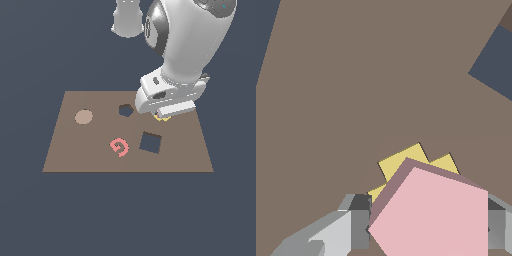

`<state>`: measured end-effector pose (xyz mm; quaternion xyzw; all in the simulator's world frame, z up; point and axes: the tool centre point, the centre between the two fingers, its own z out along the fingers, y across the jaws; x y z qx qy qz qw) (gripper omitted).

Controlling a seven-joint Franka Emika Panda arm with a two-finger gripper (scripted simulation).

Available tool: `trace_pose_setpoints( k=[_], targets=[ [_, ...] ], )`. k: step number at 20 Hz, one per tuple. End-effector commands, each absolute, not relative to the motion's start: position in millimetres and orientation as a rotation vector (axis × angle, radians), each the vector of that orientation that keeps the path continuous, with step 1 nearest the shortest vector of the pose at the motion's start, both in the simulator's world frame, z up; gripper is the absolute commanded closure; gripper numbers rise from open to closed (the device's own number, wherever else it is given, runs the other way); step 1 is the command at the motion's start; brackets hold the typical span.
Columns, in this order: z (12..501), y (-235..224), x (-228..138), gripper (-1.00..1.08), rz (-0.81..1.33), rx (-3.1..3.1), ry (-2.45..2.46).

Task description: Insert a designated object into the corresponding slot on a board.

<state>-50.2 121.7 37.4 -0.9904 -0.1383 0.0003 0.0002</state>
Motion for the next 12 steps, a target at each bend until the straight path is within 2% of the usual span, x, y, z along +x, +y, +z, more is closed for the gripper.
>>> trace_pose_setpoints(
  k=[1,12],
  targets=[
    [38,111,-58,1.08,0.000,-3.088,-0.576],
    [39,62,-75,1.08,0.000,-2.929,-1.135]
  ],
)
